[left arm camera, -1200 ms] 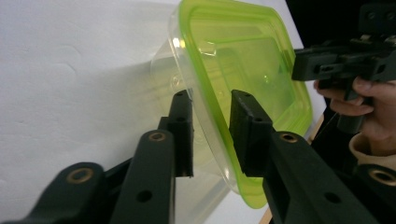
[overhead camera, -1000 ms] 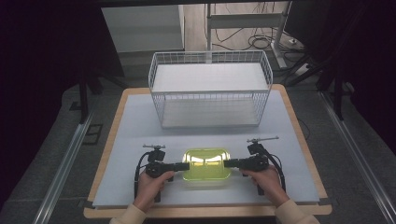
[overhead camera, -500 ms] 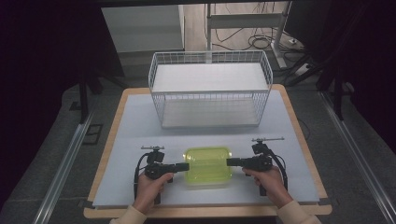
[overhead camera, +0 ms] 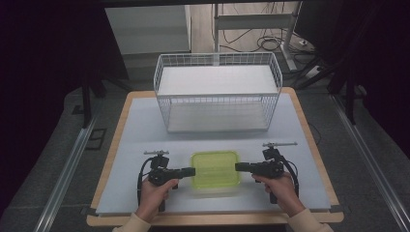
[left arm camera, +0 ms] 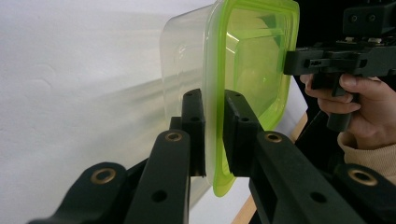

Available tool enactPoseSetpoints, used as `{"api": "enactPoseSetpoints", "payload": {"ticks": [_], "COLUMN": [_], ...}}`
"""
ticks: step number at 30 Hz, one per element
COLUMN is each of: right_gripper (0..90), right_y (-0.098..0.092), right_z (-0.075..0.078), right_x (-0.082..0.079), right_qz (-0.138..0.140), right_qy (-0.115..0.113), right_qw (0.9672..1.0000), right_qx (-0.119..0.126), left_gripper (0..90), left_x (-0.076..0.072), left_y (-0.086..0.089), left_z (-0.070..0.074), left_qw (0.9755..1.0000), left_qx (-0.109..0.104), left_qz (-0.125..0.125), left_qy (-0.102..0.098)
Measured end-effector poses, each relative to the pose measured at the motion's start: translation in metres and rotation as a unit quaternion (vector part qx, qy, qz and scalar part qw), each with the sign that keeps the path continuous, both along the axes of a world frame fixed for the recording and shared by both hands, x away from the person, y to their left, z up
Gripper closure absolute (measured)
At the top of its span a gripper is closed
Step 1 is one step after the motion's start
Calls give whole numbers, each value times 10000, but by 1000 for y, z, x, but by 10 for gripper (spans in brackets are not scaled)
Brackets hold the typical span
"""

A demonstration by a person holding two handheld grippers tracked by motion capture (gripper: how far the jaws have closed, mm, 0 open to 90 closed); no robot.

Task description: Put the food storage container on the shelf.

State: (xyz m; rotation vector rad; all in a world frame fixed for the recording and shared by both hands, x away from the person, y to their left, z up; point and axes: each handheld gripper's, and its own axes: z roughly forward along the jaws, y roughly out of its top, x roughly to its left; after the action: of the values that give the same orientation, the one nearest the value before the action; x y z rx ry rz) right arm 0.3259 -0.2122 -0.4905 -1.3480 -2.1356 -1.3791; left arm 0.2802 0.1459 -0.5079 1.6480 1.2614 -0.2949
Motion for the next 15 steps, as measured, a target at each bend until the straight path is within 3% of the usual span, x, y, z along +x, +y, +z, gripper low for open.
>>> {"api": "enactPoseSetpoints", "payload": {"ticks": [15], "right_gripper": [810], "right_y": [0], "right_z": [10], "right_x": [-4], "right_qz": [16], "right_qy": [-211], "right_qw": [9998], "right_qx": [4], "left_gripper": [807], "left_x": [-2], "left_y": [0], "left_z": [9], "left_qw": [10000], "left_qx": [-18], "left_qz": [-13], "left_qy": [-95]}}
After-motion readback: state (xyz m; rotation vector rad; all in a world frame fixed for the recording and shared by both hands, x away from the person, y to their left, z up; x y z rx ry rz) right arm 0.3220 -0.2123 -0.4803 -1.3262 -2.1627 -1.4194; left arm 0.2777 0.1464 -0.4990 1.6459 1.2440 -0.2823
